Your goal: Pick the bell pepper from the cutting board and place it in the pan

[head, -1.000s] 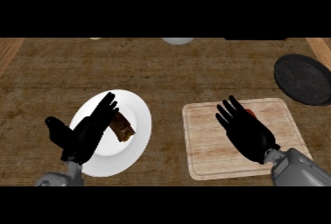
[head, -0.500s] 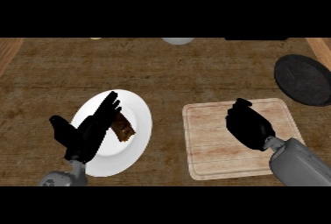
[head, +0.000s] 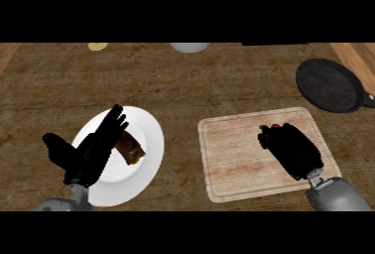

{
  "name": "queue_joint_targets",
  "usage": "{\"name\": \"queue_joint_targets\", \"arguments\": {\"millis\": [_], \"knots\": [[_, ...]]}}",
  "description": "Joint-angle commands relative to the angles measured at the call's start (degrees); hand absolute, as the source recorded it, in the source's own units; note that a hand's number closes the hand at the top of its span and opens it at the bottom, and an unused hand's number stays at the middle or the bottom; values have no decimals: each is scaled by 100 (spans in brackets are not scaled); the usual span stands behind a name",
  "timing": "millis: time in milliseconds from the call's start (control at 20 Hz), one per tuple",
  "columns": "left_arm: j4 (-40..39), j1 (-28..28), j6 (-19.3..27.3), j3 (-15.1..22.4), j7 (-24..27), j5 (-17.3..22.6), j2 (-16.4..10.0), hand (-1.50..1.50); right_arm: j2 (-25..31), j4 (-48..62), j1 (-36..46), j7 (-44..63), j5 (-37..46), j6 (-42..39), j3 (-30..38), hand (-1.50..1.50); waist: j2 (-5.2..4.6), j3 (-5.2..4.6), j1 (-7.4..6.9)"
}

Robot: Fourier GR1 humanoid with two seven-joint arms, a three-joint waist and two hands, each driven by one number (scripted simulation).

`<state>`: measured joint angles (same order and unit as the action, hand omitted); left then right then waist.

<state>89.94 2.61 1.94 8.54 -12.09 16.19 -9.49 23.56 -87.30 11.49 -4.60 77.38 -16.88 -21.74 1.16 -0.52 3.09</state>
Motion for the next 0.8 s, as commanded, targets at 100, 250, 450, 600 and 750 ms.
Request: {"name": "queue_joint_targets", "arguments": {"millis": [100,250,450,600,750], "knots": [[-76,-118,-174,-80,73,77,-79,0,-354,-772,-1278,460,-963,412,1038,150,-74,52,-63],[146,-148,-63,167,-45,-40,98,0,-377,-1460,-1624,474,-1044,1175,1415,150,-73,57,-123],[46,-229,-300,-48,81,94,-104,0,-771,-2610,-1910,514,-1780,1238,1786,150,-66,52,-122],[-70,-67,-31,89,93,-76,186,0,-968,-3060,-1944,423,-2749,1020,2276,150,-84,54,-125],[-73,-99,-192,130,180,-127,91,0,-1144,-3136,-1744,486,-3801,679,2815,150,-99,53,-189]]}}
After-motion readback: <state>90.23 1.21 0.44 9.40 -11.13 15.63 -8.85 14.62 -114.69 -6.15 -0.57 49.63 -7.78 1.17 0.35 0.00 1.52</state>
